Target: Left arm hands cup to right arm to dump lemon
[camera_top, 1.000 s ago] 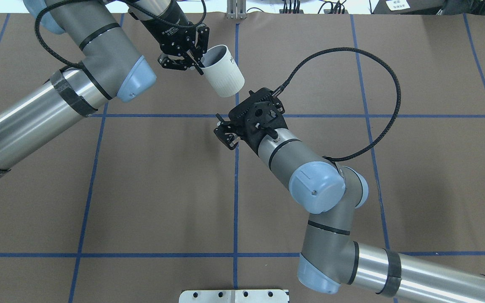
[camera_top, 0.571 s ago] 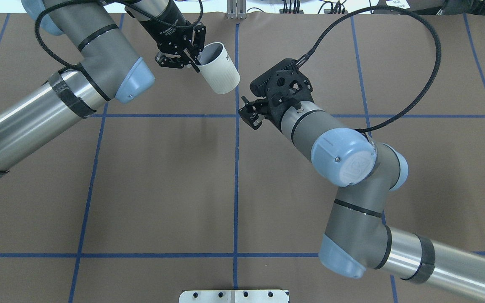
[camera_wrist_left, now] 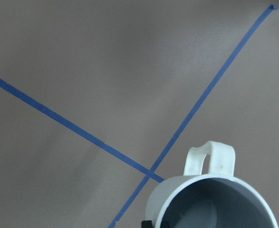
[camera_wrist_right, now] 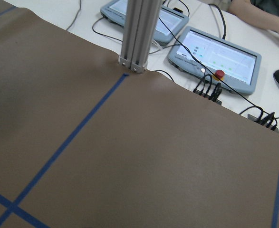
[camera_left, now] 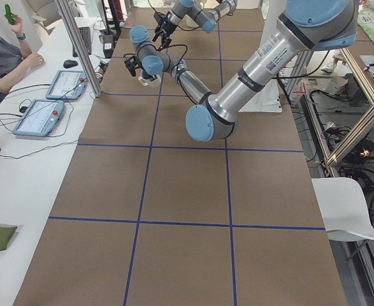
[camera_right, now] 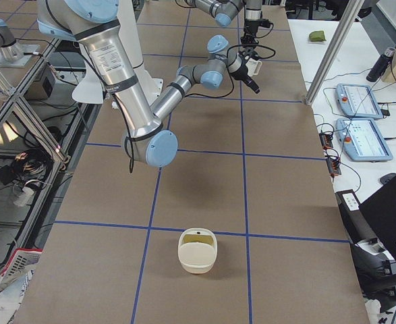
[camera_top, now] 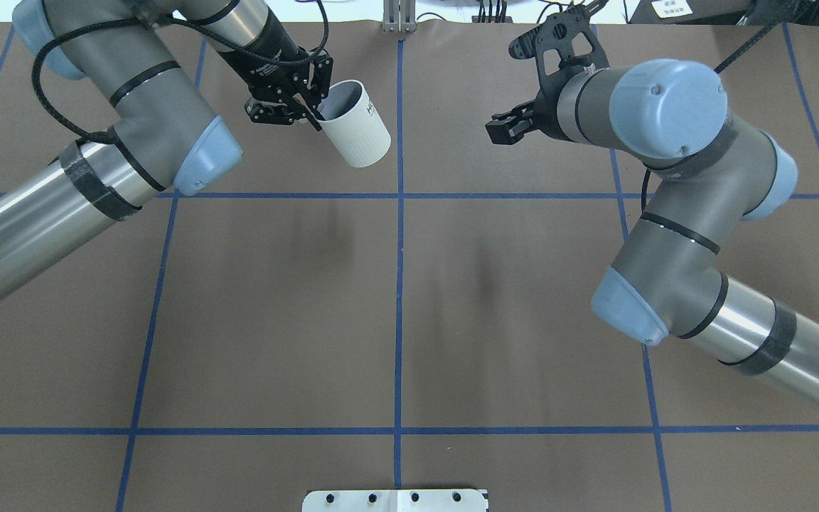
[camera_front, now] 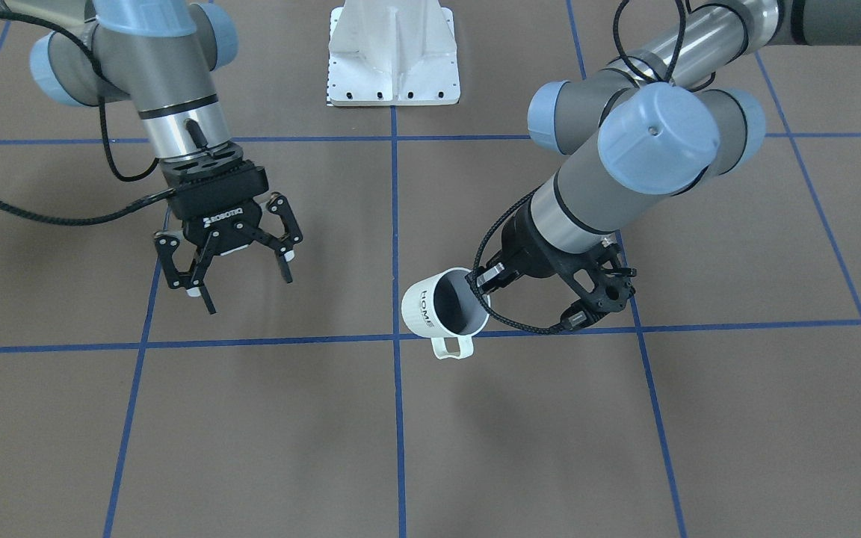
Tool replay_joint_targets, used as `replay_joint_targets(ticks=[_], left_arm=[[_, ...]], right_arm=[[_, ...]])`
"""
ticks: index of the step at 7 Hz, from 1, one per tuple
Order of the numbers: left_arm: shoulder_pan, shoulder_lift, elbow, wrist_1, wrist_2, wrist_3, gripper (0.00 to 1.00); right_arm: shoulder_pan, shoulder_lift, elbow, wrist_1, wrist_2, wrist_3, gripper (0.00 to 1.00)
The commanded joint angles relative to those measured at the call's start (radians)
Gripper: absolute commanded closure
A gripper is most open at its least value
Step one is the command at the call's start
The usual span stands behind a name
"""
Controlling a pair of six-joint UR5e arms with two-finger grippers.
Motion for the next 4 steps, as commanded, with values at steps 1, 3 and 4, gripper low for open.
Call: replay_joint_targets(ticks=[1, 3, 4], left_arm=[[-0.002, 0.078, -0.068, 0.007, 0.004, 0.106, 1.00], [-0.007, 0.159, -0.121, 0.007, 0.026, 0.232, 1.00], [-0.010, 0.201, -0.146, 0.007, 0.040, 0.293, 1.00]], right_arm=[[0.154, -0.005, -0.038, -0.071, 0.187, -0.042, 0.02], [0.219, -0.017, -0.153, -0.114, 0.352, -0.093, 0.00], [0.250, -0.022, -0.167, -0.186, 0.387, -0.094, 0.00]])
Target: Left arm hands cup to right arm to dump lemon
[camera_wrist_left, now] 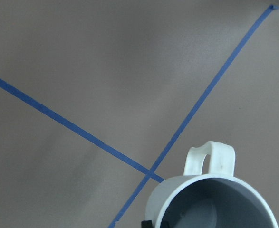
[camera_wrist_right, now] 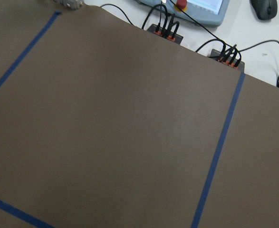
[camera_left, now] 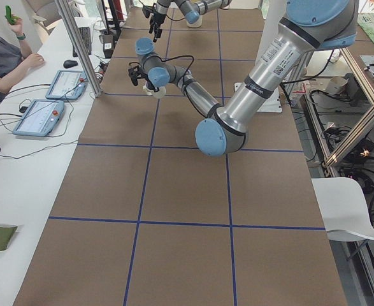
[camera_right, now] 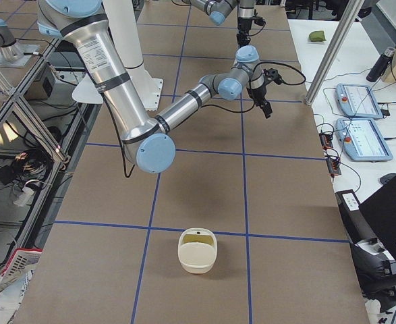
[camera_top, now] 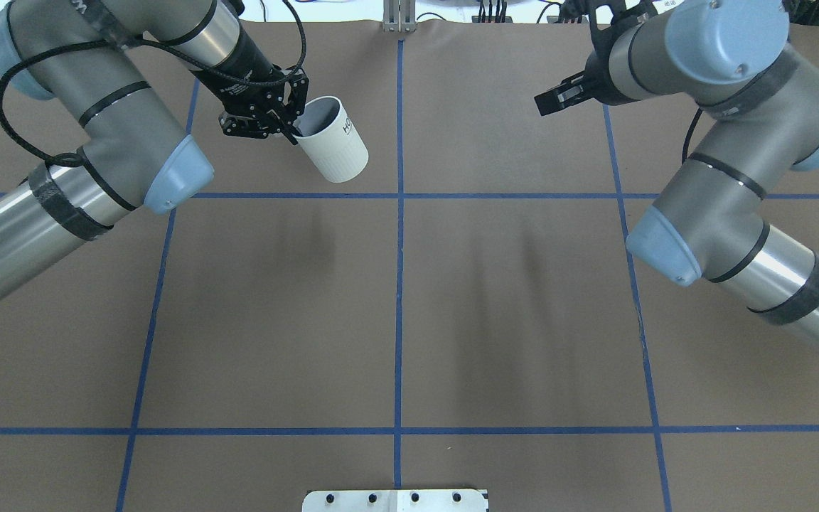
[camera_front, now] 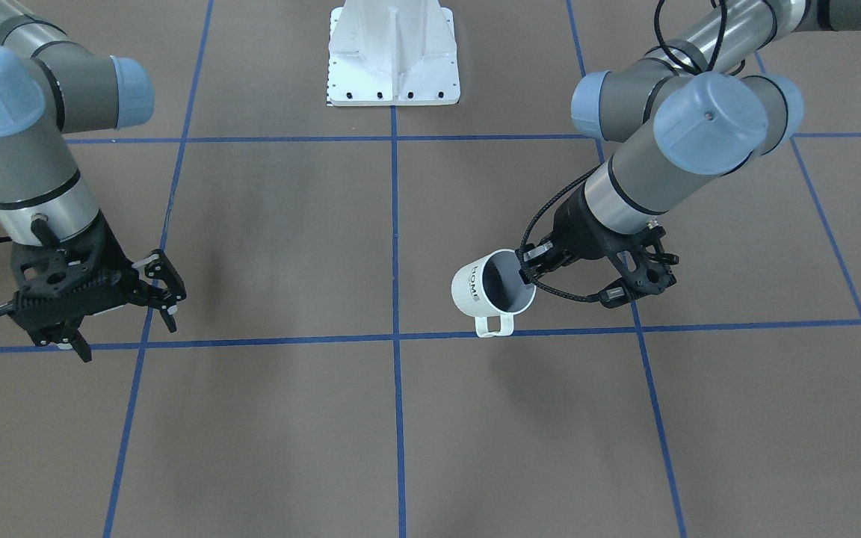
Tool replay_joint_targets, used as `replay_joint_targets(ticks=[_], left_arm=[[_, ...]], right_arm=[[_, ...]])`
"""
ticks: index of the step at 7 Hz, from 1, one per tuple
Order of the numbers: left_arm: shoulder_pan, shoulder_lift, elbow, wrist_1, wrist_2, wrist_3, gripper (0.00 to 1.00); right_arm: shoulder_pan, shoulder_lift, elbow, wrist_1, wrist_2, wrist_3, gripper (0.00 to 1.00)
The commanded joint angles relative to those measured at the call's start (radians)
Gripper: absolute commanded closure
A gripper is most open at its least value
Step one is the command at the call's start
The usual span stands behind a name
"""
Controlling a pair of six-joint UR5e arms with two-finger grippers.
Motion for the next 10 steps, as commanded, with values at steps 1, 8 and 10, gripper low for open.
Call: replay_joint_targets(ticks=[1, 8, 10], left_arm=[[-0.011, 0.086, -0.040, 0.000, 0.019, 0.156, 1.00], [-0.203, 0.483, -0.106, -0.011, 0.138, 0.911, 1.00], [-0.201, 0.581, -0.137, -0.087, 0.127, 0.947, 1.00]], right_arm=[[0.101, -0.003, -0.060, -0.128, 0.106, -0.056, 0.00], [0.377, -0.045, -0.135, -0.334, 0.387, -0.390, 0.00], [0.380, -0.042, -0.135, -0.404, 0.378, -0.391, 0.00]])
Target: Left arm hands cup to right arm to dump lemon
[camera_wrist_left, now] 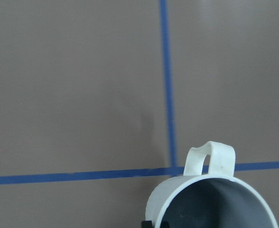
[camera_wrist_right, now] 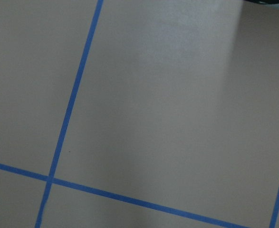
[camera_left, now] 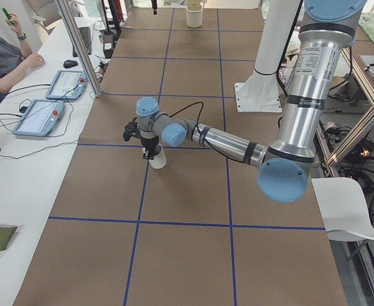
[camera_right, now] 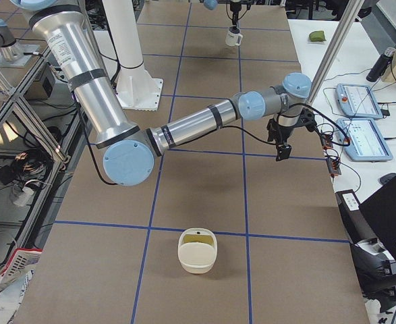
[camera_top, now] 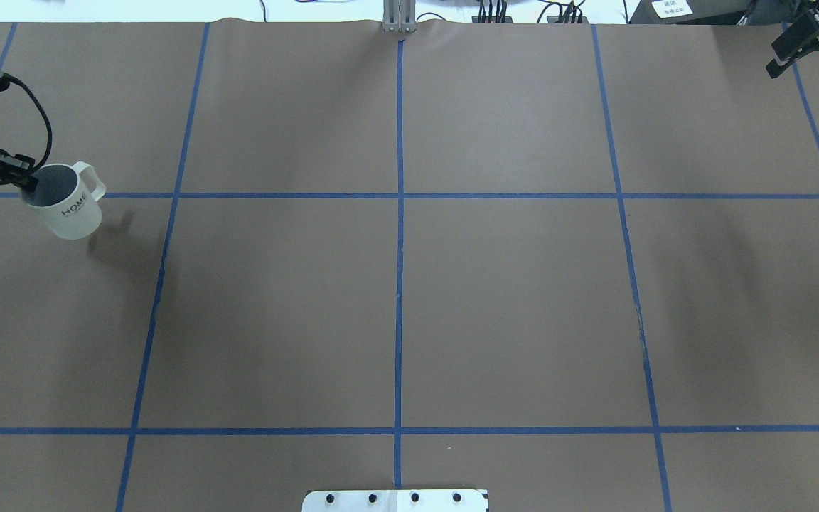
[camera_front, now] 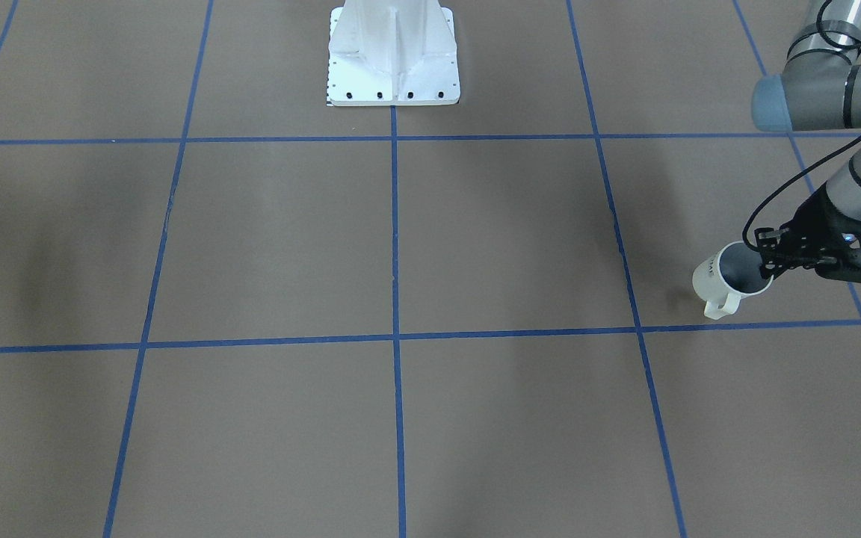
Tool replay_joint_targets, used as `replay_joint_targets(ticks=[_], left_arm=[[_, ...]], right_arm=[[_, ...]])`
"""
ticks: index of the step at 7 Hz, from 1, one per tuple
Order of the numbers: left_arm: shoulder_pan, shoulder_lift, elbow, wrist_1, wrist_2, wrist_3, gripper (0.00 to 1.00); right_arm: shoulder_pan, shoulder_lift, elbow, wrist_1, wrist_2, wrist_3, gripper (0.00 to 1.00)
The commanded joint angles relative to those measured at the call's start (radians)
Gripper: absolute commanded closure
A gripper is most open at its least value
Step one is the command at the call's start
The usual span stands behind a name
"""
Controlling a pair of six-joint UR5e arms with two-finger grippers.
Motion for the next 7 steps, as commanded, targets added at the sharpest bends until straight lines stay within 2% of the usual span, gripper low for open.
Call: replay_joint_targets(ticks=[1, 2, 3, 5, 7], left_arm=[[0.003, 0.076, -0.013, -0.079, -0.001, 0.028, 1.00], [0.001, 0.077, -0.019, -0.079, -0.004, 0.028, 1.00], [0.001, 0.078, -0.015, -0.093, -0.047, 0.029, 1.00], [0.006, 0.127, 0.019, -0.256, -0.061, 0.019, 1.00], [0.006, 0.129, 0.022, -0.264, -0.059, 0.019, 1.00]], right_arm=[[0.005, -0.003, -0.001, -0.034, -0.005, 0.000, 0.00], [0.008, 0.000, 0.000, -0.034, -0.002, 0.000, 0.00], [0.009, 0.003, 0.003, -0.034, 0.001, 0.000, 0.00], [0.008, 0.003, 0.005, -0.034, 0.001, 0.002, 0.00], [0.009, 0.005, 0.006, -0.034, 0.001, 0.002, 0.00]])
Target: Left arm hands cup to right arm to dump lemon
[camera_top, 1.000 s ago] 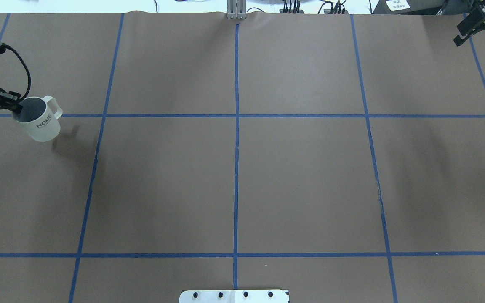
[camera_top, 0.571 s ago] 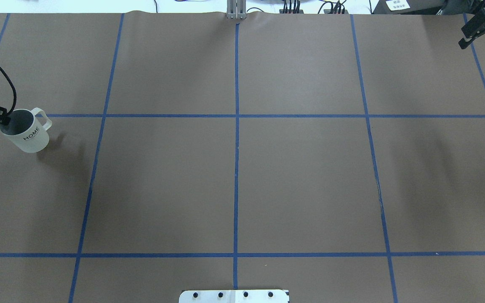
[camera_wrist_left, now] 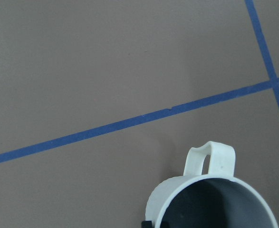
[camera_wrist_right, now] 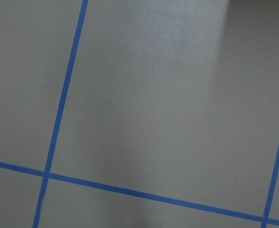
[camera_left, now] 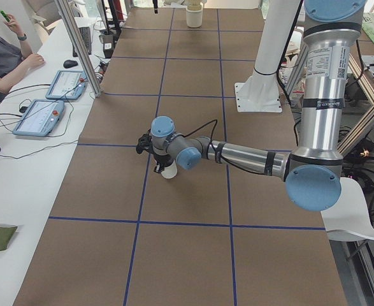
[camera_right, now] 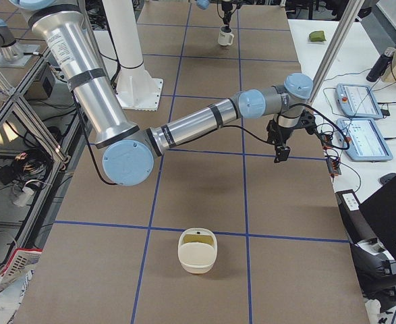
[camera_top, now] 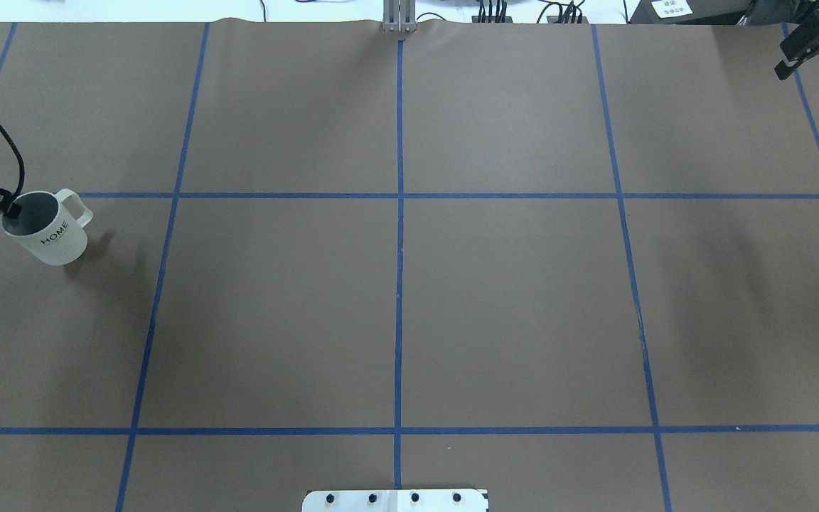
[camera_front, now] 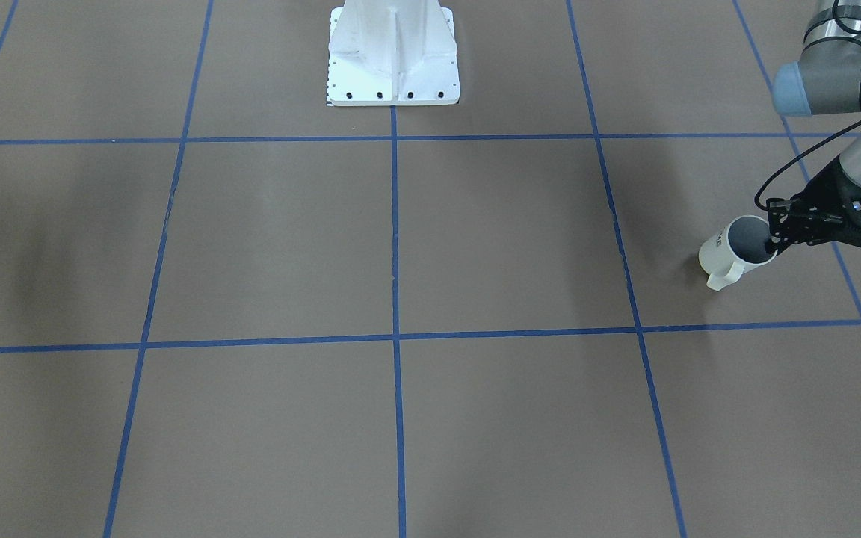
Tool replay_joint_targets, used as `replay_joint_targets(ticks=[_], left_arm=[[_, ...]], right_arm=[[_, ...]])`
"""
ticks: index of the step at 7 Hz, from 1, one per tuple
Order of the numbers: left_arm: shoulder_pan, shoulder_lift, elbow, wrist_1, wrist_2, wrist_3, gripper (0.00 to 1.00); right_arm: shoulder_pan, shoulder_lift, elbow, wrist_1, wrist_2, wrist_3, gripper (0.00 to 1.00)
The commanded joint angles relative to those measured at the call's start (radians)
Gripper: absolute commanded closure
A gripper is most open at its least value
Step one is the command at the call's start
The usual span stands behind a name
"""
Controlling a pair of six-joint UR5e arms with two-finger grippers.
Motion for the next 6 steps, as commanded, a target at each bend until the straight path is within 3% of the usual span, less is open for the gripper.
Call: replay_joint_targets(ticks=[1, 3, 4, 5, 6], left_arm=[[0.001, 0.004, 0.004, -0.018, 0.000, -0.001, 0.86], [0.001, 0.004, 0.004, -0.017, 0.003, -0.003, 0.62], [0.001, 0.004, 0.001, -0.015, 0.006, -0.004, 0.39], [-0.001, 0.005, -0.007, -0.012, 0.002, -0.004, 0.00], [-0.013, 0.002, -0.013, -0.002, -0.002, -0.001, 0.00]], right_arm=[[-0.001, 0.001, -0.001, 0.000, 0.000, 0.002, 0.00], [0.000, -0.001, 0.001, 0.000, 0.000, 0.008, 0.00], [0.000, -0.001, 0.002, 0.000, -0.001, 0.011, 0.00], [0.000, -0.004, 0.002, 0.000, -0.003, 0.011, 0.00], [0.000, -0.007, 0.002, 0.000, -0.008, 0.011, 0.00]])
